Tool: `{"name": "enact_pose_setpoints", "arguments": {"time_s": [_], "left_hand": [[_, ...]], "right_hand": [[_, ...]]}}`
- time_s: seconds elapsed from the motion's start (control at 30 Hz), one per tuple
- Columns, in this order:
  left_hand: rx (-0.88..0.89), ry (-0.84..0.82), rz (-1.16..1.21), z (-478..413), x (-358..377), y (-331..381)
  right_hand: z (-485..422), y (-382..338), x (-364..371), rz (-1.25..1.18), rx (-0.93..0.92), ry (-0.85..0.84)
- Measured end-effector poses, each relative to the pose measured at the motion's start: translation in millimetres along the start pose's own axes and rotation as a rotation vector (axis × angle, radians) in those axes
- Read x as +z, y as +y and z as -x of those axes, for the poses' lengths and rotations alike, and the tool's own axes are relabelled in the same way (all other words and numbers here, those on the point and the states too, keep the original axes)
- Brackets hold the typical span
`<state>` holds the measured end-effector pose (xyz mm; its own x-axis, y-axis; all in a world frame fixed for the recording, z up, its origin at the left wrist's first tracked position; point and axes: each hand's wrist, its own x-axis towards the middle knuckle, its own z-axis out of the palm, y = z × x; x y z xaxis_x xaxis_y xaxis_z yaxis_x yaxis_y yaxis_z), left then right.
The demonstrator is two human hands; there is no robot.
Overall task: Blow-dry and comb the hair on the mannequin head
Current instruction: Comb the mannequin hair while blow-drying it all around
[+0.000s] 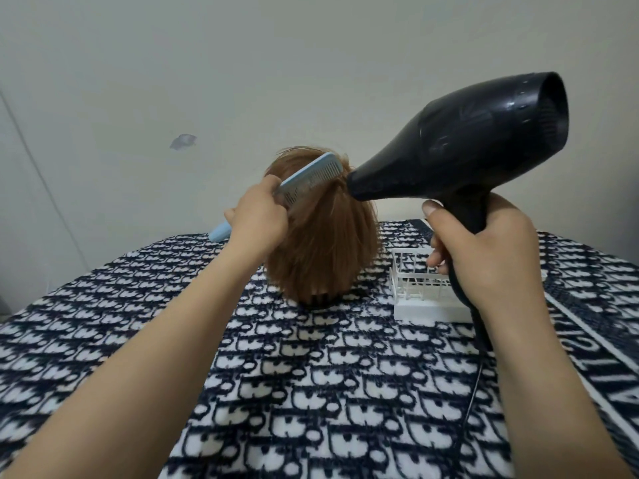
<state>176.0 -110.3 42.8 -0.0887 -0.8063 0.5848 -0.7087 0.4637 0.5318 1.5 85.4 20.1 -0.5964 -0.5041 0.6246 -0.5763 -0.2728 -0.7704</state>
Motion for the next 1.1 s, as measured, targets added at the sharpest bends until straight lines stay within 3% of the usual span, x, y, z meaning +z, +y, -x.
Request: {"name": "enact_pose_setpoints", "arguments": {"time_s": [0.27, 0.53, 1.1], "left_hand": [[0.154, -0.016, -0.175, 18.1, 15.2, -4.6], [0.318, 0.07, -0.291, 38.3, 25.4, -13.7], [0.358, -0.019, -0.336, 68.7, 53.3, -40.7]], "right_hand": [[1.4, -0.1, 2.4, -0.003, -0.019, -0.001], [4.0, -6.1, 6.7, -0.028, -0.009, -0.084], [6.6, -4.8, 11.5, 0.028, 0.003, -0.147]]}}
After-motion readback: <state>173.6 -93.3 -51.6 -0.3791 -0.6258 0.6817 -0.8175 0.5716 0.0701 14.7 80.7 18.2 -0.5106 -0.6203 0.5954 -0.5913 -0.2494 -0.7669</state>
